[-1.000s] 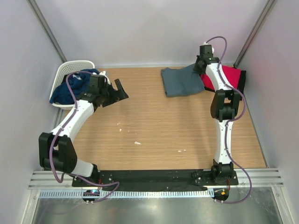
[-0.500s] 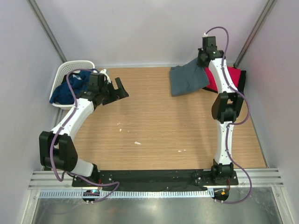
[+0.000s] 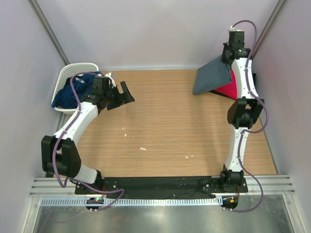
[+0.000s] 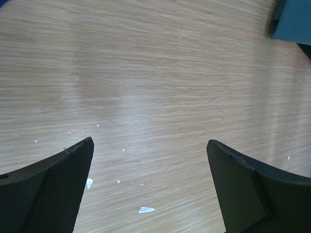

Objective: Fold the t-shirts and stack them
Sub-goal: Neatly place the folded tshirt to the corner

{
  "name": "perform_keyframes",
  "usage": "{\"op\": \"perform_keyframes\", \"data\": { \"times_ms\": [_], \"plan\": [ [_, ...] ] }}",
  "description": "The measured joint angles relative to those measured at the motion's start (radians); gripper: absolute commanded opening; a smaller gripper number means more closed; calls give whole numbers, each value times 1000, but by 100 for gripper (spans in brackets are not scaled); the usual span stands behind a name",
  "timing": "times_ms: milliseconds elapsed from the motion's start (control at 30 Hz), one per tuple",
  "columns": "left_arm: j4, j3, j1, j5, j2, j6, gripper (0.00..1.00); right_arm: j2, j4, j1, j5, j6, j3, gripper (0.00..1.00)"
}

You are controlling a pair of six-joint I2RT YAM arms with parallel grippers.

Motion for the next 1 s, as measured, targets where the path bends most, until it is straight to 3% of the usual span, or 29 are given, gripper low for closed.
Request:
{"op": "perform_keyframes", "data": {
  "times_ms": [667,1000],
  "plan": [
    [-18,0,0,0,55,-18,100,-7,29,-172,-152,-23,58,1],
    [-58,1,0,-13,91,-18,100,86,112,-278,-149,-72,18,1]
  ]
}}
